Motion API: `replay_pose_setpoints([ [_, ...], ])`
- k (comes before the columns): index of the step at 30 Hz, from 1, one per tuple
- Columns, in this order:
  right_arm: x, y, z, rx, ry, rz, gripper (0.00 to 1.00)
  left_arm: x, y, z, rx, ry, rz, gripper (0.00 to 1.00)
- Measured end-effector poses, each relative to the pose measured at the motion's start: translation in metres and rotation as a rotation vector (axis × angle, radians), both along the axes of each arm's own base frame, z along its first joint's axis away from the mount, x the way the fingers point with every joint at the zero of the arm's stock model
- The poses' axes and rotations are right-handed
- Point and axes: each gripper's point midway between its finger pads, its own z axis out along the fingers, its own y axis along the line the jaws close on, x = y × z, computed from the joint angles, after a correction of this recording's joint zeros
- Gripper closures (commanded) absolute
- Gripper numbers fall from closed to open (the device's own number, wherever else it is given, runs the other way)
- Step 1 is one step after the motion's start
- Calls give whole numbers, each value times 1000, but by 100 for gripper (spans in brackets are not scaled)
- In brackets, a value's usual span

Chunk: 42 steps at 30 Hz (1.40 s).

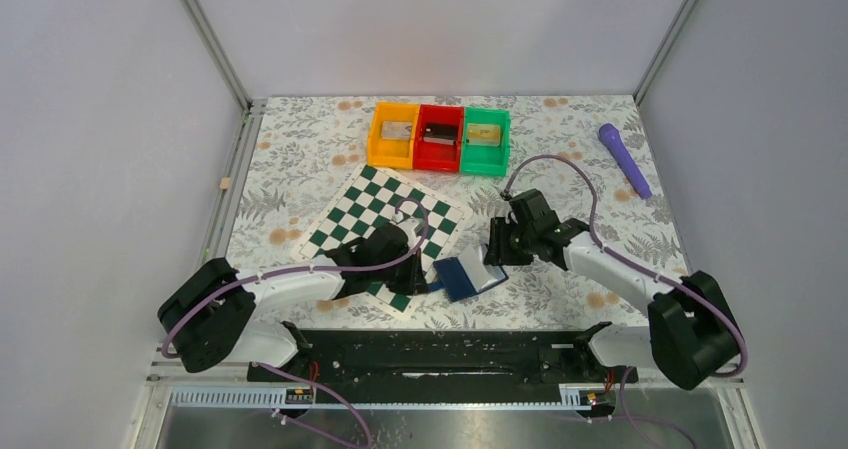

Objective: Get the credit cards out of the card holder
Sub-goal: Open the card holder at the center of the board.

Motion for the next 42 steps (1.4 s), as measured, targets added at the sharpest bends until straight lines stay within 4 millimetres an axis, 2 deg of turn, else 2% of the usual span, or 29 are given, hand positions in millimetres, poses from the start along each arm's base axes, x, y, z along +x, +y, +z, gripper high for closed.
replay_pose_setpoints([
  [4, -7, 4, -15, -3, 70, 26, 46, 1, 2, -1, 6, -1, 6, 100],
  [8, -9, 10, -21, 17, 101, 44, 47, 4, 3, -1, 7, -2, 12, 100],
  [14, -8, 26, -17, 104, 102, 68, 46, 6, 2, 0, 5, -5, 16, 100],
  [22, -9, 28, -19, 122, 105, 52, 38, 7, 2, 1, 7, -5, 15, 100],
  [32, -10, 23, -27, 106, 109, 24, 40, 6, 3, 0, 15, -1, 12, 100],
  [38, -11, 30, -27, 157, 107, 28, 41, 9, 1, 3, 11, -8, 10, 100],
  [42, -21, 37, -22, 235, 121, 37, 41, 10, 1, 2, 18, -6, 9, 100],
])
